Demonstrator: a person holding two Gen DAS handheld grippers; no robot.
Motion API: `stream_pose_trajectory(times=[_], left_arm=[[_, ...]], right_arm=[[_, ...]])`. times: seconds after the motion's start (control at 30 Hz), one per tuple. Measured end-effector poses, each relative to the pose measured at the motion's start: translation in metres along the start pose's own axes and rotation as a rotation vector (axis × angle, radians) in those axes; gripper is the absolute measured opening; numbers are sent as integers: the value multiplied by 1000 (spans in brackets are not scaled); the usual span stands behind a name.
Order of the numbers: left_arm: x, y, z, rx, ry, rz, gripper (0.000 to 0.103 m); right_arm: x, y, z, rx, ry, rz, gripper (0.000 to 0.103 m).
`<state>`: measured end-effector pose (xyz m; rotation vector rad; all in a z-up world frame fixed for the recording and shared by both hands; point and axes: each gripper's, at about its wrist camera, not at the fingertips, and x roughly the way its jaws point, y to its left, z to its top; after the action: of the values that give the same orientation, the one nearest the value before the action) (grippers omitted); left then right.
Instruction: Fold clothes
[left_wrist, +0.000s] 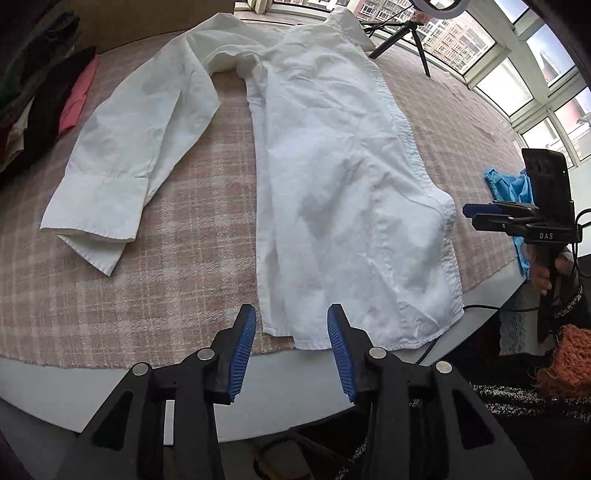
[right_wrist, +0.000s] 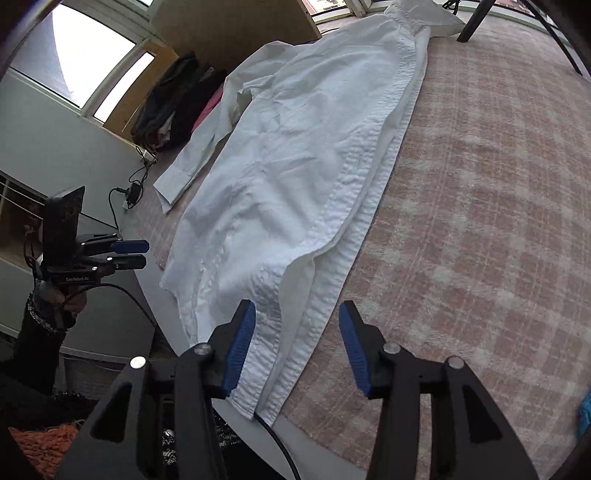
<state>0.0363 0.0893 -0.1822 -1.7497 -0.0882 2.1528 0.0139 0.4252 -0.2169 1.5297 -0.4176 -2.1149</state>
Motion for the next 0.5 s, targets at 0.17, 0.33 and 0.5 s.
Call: stream_pose_trajectory(times=[0.17,0.33,0.5], left_arm=[[25,-5,-2,50,4,-64,36],[40,-16,-5,129,9,-106,36],[53,-20,-5,199,45,-122,0]], right_arm=[[25,27,-32,43,12,-105,47],[26,40,-49,80,-28,-206,47],[33,53,-54,79,-5,-280,13]])
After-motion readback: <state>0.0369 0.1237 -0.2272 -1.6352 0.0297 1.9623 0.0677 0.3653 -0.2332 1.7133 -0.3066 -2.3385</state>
